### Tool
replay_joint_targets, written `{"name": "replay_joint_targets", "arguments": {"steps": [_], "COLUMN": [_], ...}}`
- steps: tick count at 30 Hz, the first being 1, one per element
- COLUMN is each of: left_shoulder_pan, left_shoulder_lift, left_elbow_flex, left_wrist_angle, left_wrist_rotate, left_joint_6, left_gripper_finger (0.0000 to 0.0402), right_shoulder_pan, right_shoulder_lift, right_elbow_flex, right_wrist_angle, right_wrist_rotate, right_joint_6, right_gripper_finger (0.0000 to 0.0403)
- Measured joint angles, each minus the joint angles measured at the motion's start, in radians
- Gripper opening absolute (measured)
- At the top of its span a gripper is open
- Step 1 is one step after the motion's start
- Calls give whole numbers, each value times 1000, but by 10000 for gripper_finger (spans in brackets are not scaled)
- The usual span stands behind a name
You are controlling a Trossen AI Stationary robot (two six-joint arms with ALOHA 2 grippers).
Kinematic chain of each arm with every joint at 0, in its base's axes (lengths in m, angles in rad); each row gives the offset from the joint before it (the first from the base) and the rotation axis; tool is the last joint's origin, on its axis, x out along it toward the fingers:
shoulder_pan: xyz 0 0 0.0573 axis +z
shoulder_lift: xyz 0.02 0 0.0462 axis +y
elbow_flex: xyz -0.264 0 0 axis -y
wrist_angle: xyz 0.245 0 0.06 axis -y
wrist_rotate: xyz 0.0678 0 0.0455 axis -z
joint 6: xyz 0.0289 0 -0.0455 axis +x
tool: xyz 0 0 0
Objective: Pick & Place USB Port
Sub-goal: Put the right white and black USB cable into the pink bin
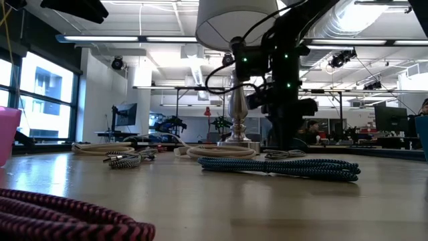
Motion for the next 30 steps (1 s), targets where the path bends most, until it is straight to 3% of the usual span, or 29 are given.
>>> {"name": "replay_joint_targets", "arguments": {"steps": [10,13,15,17,22,30], "left_shoulder_pan": [0,0,0,0,0,0], "left_shoulder_lift": [0,0,0,0,1,-2], "left_elbow_flex": [0,0,0,0,-50,-95], "left_wrist_angle": [1,1,2,5,121,146], "left_wrist_rotate": [15,15,15,14,-14,-65], "left_joint_6": [-1,-1,-2,-6,0,-26], "left_gripper_finger": [124,124,124,124,124,124], "right_shoulder_pan": [-15,-13,-11,-12,19,144], "right_shoulder_lift": [99,102,98,97,99,26], "right_elbow_flex": [6,5,4,4,2,27], "right_wrist_angle": [9,7,13,11,-2,-172], "right_wrist_rotate": [19,23,31,55,110,221], "right_joint_6": [-17,-13,6,31,71,184], "right_gripper_finger": [164,107,45,18,9,4]}}
